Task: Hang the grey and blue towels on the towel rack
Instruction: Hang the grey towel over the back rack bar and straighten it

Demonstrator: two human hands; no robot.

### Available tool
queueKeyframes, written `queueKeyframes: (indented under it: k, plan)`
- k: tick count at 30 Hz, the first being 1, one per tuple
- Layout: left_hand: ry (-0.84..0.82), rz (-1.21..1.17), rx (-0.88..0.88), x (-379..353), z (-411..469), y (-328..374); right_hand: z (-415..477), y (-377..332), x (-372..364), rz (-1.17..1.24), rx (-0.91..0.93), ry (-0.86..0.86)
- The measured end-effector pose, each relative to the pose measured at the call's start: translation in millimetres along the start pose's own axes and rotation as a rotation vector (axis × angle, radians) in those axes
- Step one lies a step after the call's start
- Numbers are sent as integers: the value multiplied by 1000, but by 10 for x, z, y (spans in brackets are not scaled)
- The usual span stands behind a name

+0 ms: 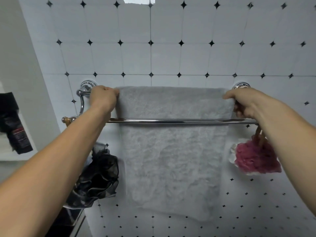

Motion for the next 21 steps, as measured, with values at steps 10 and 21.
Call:
queueKeyframes:
  k: [10,21]
  plan:
    - [-27,-27,45,134,94,-216,94,140,32,-2,84,-48]
    - [-18,515,39,51,170,122,113,-52,-256,322,100,33]
Point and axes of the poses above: each hand's wrist, its own z-axis towards the middle knuckle, its own x-axis out of the back of the hand, y = z × x, the point moved 1 cm from there along z, towards the middle knuckle, and after that the axes turned 4 degrees about -z, right-handed, at the moved point
